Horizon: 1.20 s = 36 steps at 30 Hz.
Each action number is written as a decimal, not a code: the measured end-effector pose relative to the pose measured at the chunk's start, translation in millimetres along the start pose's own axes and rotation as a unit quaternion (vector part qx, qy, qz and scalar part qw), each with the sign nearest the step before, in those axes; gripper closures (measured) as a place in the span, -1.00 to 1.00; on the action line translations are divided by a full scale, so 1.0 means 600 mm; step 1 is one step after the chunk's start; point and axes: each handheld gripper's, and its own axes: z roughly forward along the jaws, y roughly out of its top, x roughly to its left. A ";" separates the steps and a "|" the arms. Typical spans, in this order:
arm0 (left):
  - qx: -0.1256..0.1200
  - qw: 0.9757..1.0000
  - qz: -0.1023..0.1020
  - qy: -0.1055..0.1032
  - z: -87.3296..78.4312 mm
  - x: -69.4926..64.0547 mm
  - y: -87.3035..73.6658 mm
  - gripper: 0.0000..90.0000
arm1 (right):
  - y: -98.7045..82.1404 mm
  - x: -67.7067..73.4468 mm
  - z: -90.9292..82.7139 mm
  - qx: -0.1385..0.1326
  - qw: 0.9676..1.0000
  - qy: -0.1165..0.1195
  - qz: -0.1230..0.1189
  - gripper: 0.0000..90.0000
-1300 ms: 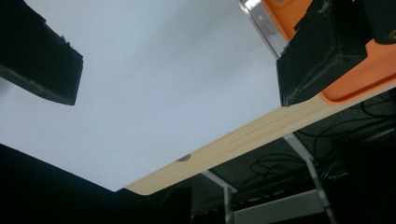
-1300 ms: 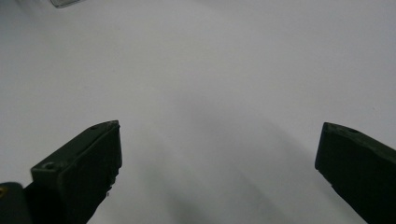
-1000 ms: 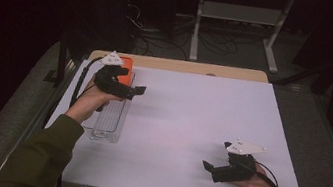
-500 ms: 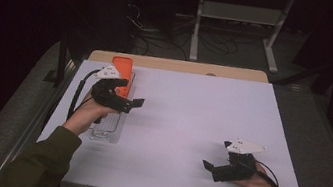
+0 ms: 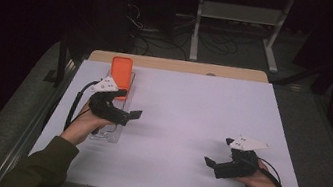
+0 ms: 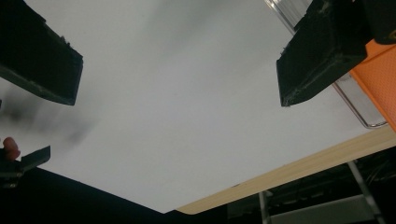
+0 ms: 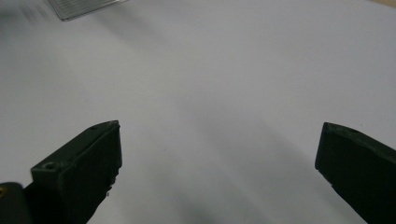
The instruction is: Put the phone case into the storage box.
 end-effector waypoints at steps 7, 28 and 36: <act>-0.005 1.000 -0.001 -0.002 -0.010 -0.005 -0.020 -1.00 | 0.005 -0.001 -0.003 0.000 1.000 0.004 -0.002 -1.00; 0.005 1.000 -0.003 0.006 -0.039 -0.008 -0.075 -1.00 | 0.020 -0.001 -0.013 -0.022 1.000 0.017 -0.007 -1.00; 0.003 1.000 -0.009 0.006 -0.044 -0.009 -0.089 -1.00 | 0.026 -0.002 -0.017 -0.032 0.999 0.018 -0.008 -1.00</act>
